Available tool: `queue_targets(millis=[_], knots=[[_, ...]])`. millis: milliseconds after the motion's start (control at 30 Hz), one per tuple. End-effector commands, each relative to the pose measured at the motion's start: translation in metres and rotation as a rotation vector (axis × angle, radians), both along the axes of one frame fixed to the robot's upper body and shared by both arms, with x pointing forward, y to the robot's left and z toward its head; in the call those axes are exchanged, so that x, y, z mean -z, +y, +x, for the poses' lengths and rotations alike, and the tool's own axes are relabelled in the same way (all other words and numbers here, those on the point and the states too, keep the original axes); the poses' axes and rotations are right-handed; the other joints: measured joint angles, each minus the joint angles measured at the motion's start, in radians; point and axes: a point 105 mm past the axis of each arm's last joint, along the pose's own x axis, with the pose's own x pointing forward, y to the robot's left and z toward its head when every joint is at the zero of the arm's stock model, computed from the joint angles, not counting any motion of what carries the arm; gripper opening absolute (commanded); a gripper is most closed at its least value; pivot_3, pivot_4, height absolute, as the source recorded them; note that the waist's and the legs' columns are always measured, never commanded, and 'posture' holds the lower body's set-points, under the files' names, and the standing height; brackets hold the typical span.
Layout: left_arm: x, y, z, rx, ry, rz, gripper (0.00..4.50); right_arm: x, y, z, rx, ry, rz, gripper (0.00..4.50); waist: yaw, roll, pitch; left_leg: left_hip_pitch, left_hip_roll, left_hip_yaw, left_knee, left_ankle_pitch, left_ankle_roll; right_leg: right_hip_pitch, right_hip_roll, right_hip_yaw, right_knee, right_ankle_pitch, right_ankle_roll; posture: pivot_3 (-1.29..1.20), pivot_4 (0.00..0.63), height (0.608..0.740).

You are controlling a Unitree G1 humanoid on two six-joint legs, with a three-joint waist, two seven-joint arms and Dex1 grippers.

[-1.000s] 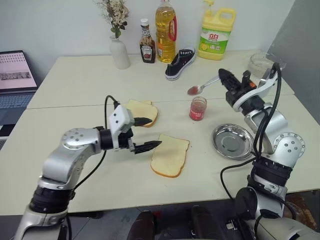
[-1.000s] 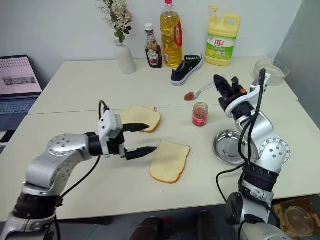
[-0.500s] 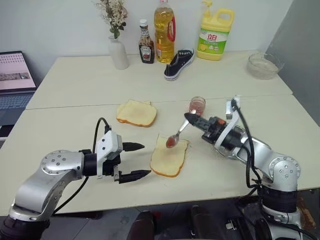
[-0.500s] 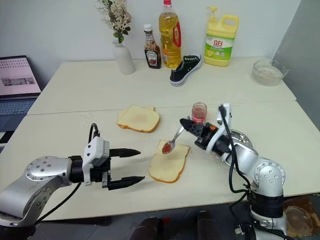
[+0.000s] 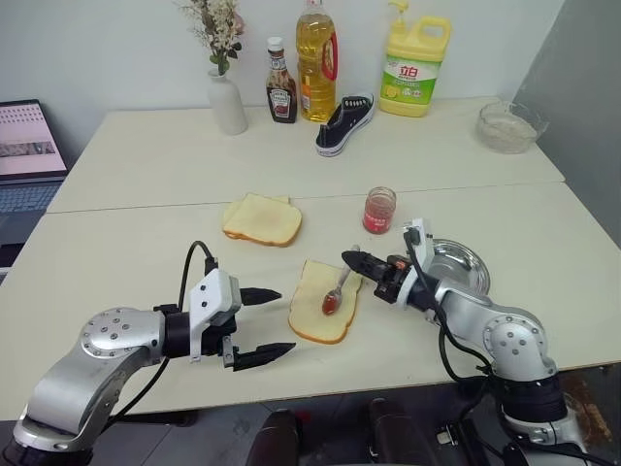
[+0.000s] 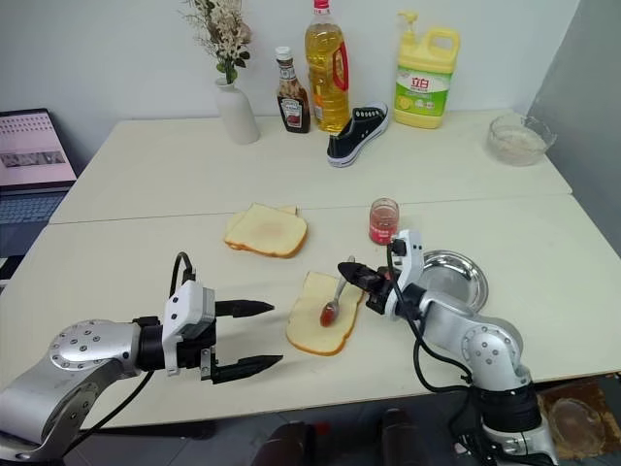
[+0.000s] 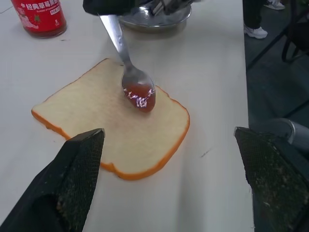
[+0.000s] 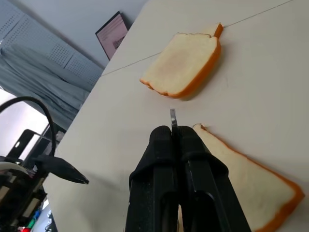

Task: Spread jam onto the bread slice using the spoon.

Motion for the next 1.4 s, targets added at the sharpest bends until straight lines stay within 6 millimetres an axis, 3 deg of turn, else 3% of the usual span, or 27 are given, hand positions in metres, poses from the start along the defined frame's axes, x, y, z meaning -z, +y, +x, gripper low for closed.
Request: queue_targets(millis=[33, 333, 733, 967, 1100, 1400], knots=[[-0.007, -0.003, -0.003, 0.002, -0.024, 0.003, 4.50, -0.009, 0.005, 0.005, -0.017, -0.067, 0.008, 0.03, 0.000, 0.000, 0.000, 0.000, 0.000, 0.000, 0.000, 0.000, 0.000, 0.000, 0.000, 0.000, 0.000, 0.000, 0.000, 0.00, 0.150, 0.740], [-0.005, -0.001, 0.000, -0.018, -0.025, 0.004, 4.50, -0.003, -0.001, 0.022, 0.031, -0.083, -0.022, 0.03, 0.000, 0.000, 0.000, 0.000, 0.000, 0.000, 0.000, 0.000, 0.000, 0.000, 0.000, 0.000, 0.000, 0.000, 0.000, 0.00, 0.150, 0.740], [-0.004, -0.003, 0.007, -0.007, -0.042, -0.011, 4.50, -0.019, -0.018, 0.034, 0.095, -0.097, 0.018, 0.03, 0.001, 0.000, 0.000, 0.000, 0.000, 0.000, 0.000, 0.000, 0.000, 0.000, 0.000, 0.000, 0.001, 0.001, -0.001, 0.00, 0.150, 0.740], [-0.003, -0.004, 0.008, -0.003, -0.044, -0.015, 4.50, -0.035, -0.016, 0.023, 0.047, 0.014, 0.284, 0.03, 0.000, 0.000, 0.000, 0.000, 0.000, 0.000, 0.000, 0.000, 0.000, 0.000, 0.000, 0.000, 0.001, 0.002, -0.002, 0.00, 0.150, 0.740], [-0.003, -0.005, 0.009, -0.001, -0.047, -0.018, 4.50, -0.024, -0.011, 0.014, 0.015, 0.077, 0.319, 0.03, 0.000, 0.000, 0.000, 0.000, 0.000, 0.000, 0.000, 0.000, 0.000, 0.000, 0.000, 0.000, 0.001, 0.003, -0.005, 0.00, 0.150, 0.740], [-0.003, -0.008, 0.009, -0.003, -0.049, -0.024, 4.50, 0.022, -0.009, 0.009, 0.037, 0.191, 0.274, 0.03, 0.000, 0.000, 0.000, 0.000, 0.000, 0.000, 0.000, 0.000, 0.000, 0.000, 0.001, 0.000, 0.001, 0.001, -0.001, 0.00, 0.150, 0.740]])
